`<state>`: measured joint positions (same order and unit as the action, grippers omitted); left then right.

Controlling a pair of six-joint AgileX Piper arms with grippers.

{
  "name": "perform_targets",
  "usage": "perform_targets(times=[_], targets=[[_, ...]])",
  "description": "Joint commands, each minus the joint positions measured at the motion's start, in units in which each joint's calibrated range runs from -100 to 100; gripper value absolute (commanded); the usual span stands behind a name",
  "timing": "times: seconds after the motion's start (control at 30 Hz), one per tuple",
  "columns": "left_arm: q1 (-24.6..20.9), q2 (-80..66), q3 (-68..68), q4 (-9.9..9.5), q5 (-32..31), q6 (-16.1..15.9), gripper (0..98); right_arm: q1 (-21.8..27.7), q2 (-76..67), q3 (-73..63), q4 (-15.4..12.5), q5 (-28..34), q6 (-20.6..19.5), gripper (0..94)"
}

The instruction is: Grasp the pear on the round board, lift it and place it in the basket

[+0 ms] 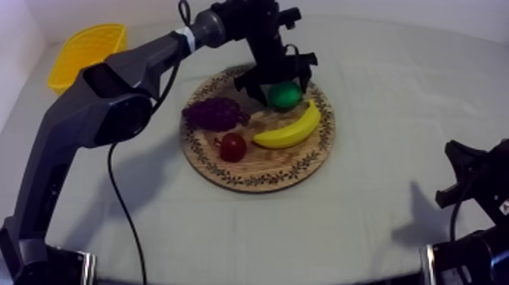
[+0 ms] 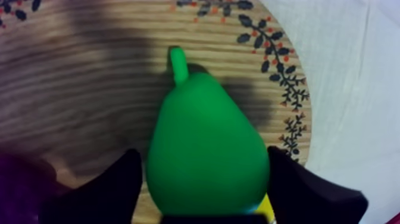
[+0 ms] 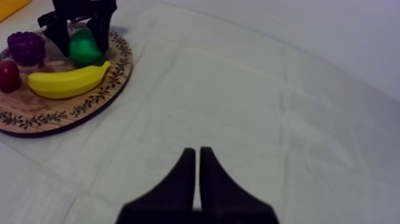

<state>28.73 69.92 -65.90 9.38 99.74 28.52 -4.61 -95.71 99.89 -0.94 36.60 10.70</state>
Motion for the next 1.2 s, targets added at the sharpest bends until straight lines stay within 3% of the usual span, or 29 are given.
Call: perform_targets(times=[0.0, 0.13, 0.4, 0.77, 1.17], targets=[[0.03, -0.02, 0.34, -0.05, 0.0, -0.02, 60.6, 0.01, -0.04, 0.0, -0.01, 0.01, -0.03, 0.4], [-0.02, -0.23, 0.92, -0.31, 0.01, 0.11, 51.1, 0.01, -0.04, 0.0, -0.01, 0.01, -0.03, 0.4], [-0.21, -0.11, -0.19, -0.61, 0.02, -0.17, 41.3, 0.01, -0.04, 0.0, -0.01, 0.01, -0.03, 0.4], [-0.01, -3.8, 3.48, -0.91, -1.02, -1.13, 40.3, 0.01, -0.04, 0.0, -0.01, 0.01, -0.03, 0.4], [0.82, -17.36, 14.57, -2.11, -2.14, -1.52, 39.5, 0.01, -0.04, 0.0, -0.01, 0.01, -0.03, 0.4]])
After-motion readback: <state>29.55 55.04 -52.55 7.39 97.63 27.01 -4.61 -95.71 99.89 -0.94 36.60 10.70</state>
